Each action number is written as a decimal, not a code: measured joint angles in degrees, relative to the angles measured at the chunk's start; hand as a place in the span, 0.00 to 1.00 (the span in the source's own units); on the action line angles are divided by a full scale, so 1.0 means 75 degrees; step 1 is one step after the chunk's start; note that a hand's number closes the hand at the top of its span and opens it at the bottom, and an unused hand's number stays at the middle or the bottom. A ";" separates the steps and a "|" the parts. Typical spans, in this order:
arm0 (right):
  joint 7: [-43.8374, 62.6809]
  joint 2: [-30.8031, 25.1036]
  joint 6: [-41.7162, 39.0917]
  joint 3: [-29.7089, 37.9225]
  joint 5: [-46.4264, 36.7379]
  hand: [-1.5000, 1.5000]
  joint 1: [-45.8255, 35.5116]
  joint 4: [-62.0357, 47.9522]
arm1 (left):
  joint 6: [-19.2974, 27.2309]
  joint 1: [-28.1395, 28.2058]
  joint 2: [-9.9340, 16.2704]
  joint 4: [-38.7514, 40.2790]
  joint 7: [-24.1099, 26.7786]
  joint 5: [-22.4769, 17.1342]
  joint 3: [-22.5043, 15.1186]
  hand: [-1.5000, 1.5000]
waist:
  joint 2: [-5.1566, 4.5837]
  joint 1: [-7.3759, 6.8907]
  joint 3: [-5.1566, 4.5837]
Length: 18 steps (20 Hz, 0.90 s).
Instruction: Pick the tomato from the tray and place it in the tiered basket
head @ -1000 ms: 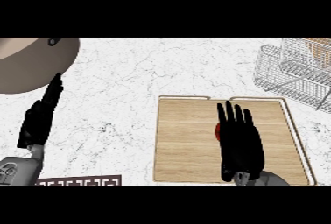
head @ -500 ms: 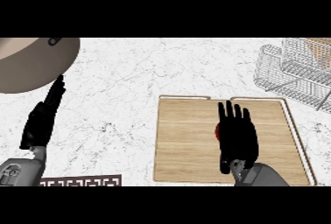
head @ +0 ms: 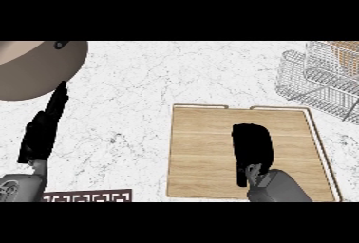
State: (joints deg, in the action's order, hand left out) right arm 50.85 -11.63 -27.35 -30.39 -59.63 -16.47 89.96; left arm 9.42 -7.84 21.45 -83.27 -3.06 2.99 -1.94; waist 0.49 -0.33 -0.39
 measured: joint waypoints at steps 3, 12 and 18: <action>-0.0250 -0.0125 -0.0112 -0.0197 -0.0239 1.00 -0.0055 -0.0027 | 0.0000 0.0003 -0.0053 -0.0056 -0.0061 0.0079 0.0017 0.50 | 0.0026 -0.0001 -0.0018; -0.0295 0.0399 -0.0111 0.0123 -0.0467 1.00 0.0264 0.0541 | -0.0122 -0.0116 -0.0311 0.0077 -0.0066 0.0322 0.0212 0.50 | -0.0024 0.0059 0.0015; 0.0184 0.1197 0.1000 0.1091 0.0080 1.00 -0.0577 -0.0016 | -0.0212 -0.0148 -0.0378 0.0060 -0.0021 0.0365 0.0189 0.50 | -0.0110 -0.0106 0.0050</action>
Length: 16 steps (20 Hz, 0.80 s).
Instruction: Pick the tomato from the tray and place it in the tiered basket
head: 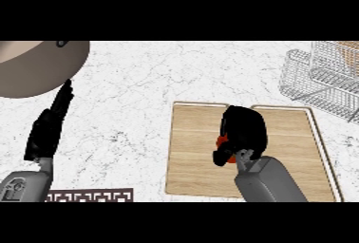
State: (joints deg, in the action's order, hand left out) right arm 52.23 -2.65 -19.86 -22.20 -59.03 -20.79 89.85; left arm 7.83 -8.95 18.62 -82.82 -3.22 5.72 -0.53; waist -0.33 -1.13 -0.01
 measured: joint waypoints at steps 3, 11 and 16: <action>0.0309 0.0175 0.0987 0.0752 0.0469 1.00 -0.0724 -0.0494 | 0.0015 -0.0084 -0.0109 -0.0041 -0.0043 0.0064 -0.0134 0.50 | -0.0051 -0.0144 0.0013; 0.0687 0.0281 0.3351 0.1762 -0.0351 1.00 -0.2865 -0.1385 | 0.0016 -0.0121 -0.0149 -0.0037 -0.0064 0.0119 -0.0145 0.50 | -0.0025 -0.0156 0.0002; 0.0780 -0.0044 0.3620 0.2302 -0.0951 1.00 -0.4210 -0.1812 | 0.0013 -0.0192 -0.0121 0.0098 -0.0096 0.0137 -0.0019 0.50 | 0.0010 -0.0024 -0.0003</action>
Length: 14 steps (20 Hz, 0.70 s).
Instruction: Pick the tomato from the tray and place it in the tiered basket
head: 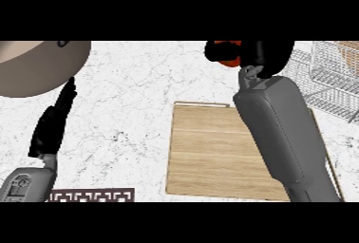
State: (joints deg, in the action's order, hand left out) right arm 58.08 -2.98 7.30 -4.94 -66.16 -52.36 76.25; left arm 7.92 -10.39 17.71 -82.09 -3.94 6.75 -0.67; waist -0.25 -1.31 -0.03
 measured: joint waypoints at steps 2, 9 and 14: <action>0.0010 -0.0246 -0.0083 0.0182 -0.0172 1.00 -0.0421 -0.0177 | -0.0052 -0.0032 0.0040 0.0090 0.0046 -0.0029 0.0090 0.50 | 0.0010 0.0044 -0.0001; -0.0357 -0.1190 -0.0812 0.0902 -0.0001 1.00 -0.1326 -0.0940 | -0.0047 0.0082 -0.0072 -0.0162 -0.0117 0.0101 0.0052 0.50 | 0.0030 0.0099 0.0001; -0.1073 -0.1721 -0.0927 0.1419 0.0479 1.00 -0.1553 -0.1460 | -0.0071 0.0317 -0.0124 -0.0246 0.0060 0.0149 0.0117 0.50 | 0.0026 0.0099 0.0002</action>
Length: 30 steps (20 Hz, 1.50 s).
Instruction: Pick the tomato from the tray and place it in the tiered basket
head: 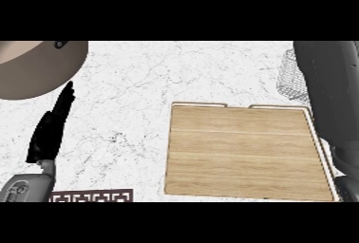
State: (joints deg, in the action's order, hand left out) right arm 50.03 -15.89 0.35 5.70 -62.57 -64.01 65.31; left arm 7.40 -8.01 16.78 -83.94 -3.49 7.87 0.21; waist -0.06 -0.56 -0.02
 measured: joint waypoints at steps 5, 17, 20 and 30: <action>-0.0674 -0.0532 0.0119 0.0054 -0.0171 1.00 -0.0164 -0.0997 | -0.0064 -0.0097 -0.0022 0.0049 -0.0054 0.0047 0.0046 0.50 | -0.0019 -0.0023 -0.0001; -0.1695 -0.2193 0.0268 -0.0039 -0.1192 1.00 0.0001 -0.2867 | -0.0267 -0.0223 0.0027 0.0186 -0.0006 -0.0019 0.0273 0.50 | -0.0029 -0.0028 0.0001; -0.2180 -0.2416 0.0318 0.0116 -0.1100 1.00 -0.0035 -0.3264 | -0.0247 -0.0210 -0.0046 0.0064 -0.0098 0.0065 0.0225 0.50 | -0.0025 -0.0035 0.0003; -0.3674 -0.2743 0.0518 0.0911 -0.0244 1.00 0.0278 -0.4296 | -0.0316 -0.0124 -0.0142 0.0091 0.0002 0.0116 0.0314 0.50 | -0.0027 -0.0043 0.0005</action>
State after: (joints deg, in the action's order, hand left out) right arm 22.47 -36.46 4.23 12.53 -64.40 -61.92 33.09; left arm 5.03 -8.94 15.71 -83.26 -3.47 8.74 2.56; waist -0.26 -0.89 0.02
